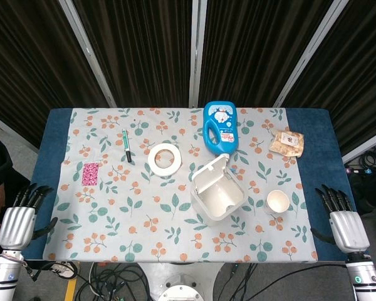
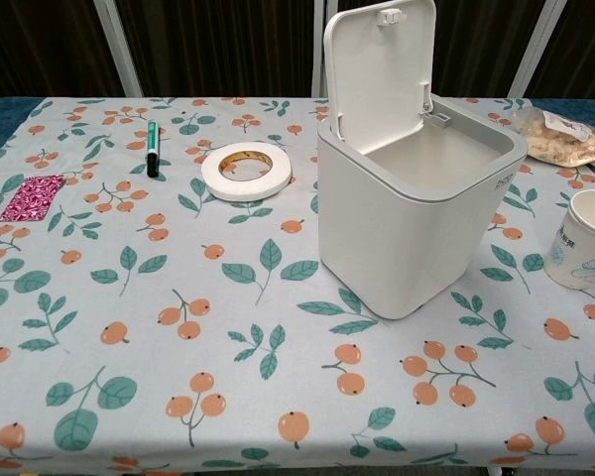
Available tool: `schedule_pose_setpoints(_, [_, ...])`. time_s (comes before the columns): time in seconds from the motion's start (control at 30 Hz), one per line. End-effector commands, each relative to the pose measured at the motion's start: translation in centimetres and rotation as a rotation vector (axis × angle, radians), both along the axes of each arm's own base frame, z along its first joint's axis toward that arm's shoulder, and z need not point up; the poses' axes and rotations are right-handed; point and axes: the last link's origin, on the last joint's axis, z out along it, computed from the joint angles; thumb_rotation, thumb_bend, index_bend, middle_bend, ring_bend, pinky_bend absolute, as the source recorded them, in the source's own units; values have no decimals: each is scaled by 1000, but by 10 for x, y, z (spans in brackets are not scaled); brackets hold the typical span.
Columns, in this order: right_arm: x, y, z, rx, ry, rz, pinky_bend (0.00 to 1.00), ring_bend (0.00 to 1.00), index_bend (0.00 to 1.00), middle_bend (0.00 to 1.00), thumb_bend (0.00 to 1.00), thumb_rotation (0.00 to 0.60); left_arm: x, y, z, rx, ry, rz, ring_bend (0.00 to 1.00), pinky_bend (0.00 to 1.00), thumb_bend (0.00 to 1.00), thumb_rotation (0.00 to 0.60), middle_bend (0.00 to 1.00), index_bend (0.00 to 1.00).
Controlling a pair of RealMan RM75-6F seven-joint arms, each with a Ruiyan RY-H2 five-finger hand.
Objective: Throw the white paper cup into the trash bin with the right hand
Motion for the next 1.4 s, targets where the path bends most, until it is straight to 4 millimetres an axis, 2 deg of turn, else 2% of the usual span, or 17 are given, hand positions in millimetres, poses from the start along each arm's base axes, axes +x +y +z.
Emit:
schedule_pose_setpoints(0.03, [2, -1, -3, 10, 1, 6, 0, 0, 0, 0, 63, 600, 0, 0, -1, -4, 1, 1, 81, 115, 238, 600, 182, 203])
schedule_pose_setpoints(0.4, [14, -13, -16, 46, -10, 35, 0, 0, 0, 0, 63, 600, -5, -1, -2, -18, -6, 8, 81, 115, 238, 600, 182, 203])
schedule_pose_setpoints(0.67, [27, -40, -35, 109, 25, 58, 0, 0, 0, 0, 67, 600, -11, -3, -10, -38, -14, 18, 82, 115, 238, 600, 182, 203])
schedule_pose_setpoints(0.83, [35, -59, -54, 175, 32, 72, 16, 0, 0, 0, 74, 600, -15, -4, -10, -41, -16, 24, 81, 115, 239, 600, 182, 203])
schedule_pose_setpoints(0.9, [37, -64, -61, 199, 37, 71, 60, 0, 0, 0, 77, 600, -15, -4, -10, -41, -16, 22, 81, 115, 238, 600, 182, 203])
schedule_pose_setpoints(1.1, [43, -70, -72, 230, 51, 45, 310, 6, 0, 8, 114, 600, -16, -6, -11, -45, -15, 25, 81, 115, 238, 600, 182, 203])
schedule_pose_setpoints(1.27, [46, -72, -72, 204, 57, 40, 465, 134, 11, 119, 168, 600, -14, -5, -13, -57, -17, 21, 81, 114, 237, 600, 182, 203])
schedule_pose_setpoints(1.4, [46, -73, -73, 197, 69, 42, 531, 219, 112, 213, 194, 600, -14, -4, -14, -59, -16, 21, 81, 114, 238, 600, 182, 203])
